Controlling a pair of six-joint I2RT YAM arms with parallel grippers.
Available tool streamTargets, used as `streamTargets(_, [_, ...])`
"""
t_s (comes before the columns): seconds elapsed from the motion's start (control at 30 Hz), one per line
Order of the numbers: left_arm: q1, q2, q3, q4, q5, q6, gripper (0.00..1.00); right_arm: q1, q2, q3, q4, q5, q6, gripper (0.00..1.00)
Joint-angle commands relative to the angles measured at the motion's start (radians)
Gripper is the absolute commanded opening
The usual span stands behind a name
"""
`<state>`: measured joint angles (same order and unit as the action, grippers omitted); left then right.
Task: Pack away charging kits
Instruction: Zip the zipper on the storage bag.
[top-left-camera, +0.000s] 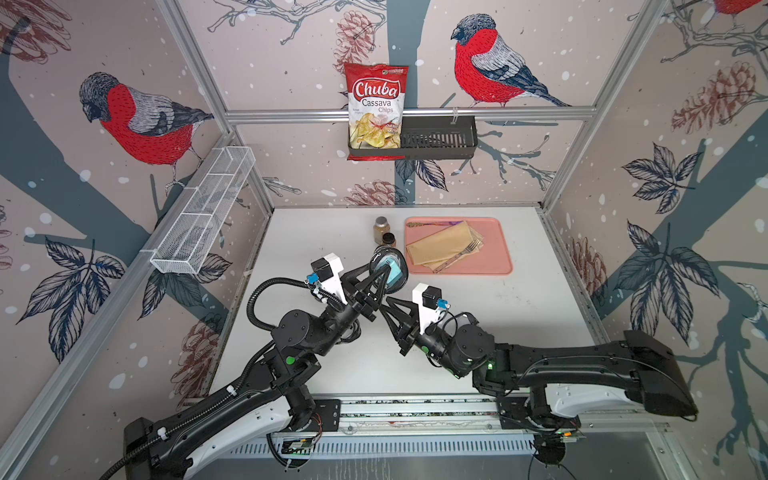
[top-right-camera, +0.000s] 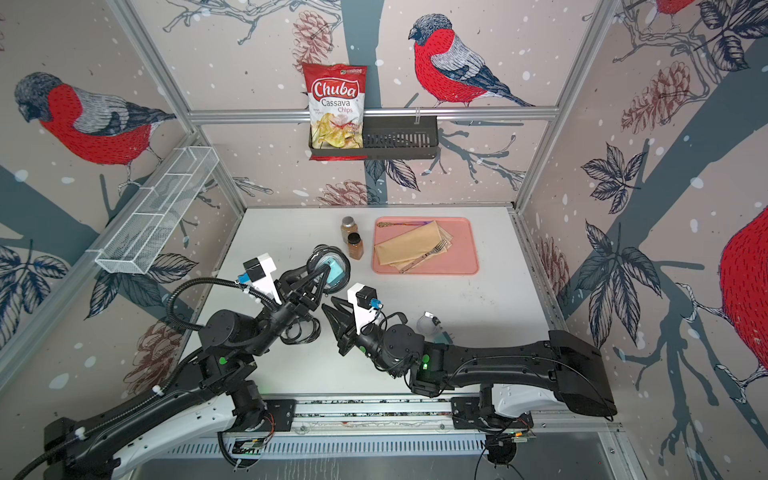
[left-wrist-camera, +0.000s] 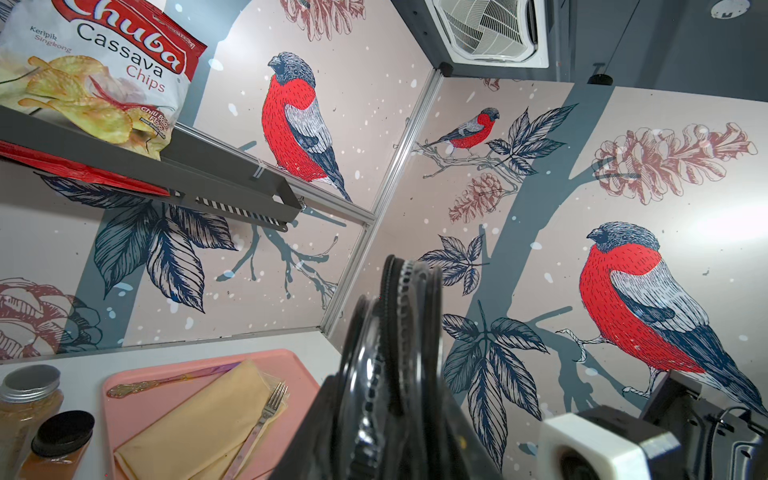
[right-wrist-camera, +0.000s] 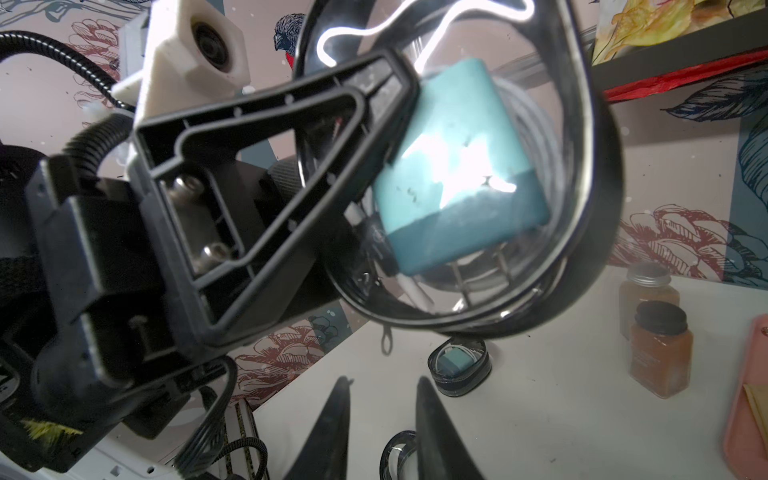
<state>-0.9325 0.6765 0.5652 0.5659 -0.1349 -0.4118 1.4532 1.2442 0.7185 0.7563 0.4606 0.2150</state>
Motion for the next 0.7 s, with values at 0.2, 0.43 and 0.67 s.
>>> streamTargets(0.2, [-0.002, 0.013, 0.009, 0.079, -0.045, -0.003, 0.0, -0.001, -0.015, 0.025, 0.064, -0.001, -0.021, 0.3])
streamTargets(0.43, [-0.003, 0.005, 0.011, 0.074, -0.056, -0.006, 0.0, -0.004, 0.004, 0.045, 0.032, 0.028, 0.004, 0.3])
streamTargets(0.67, [-0.003, -0.014, 0.005, 0.064, -0.083, -0.01, 0.0, -0.004, 0.004, 0.019, 0.045, 0.021, 0.029, 0.31])
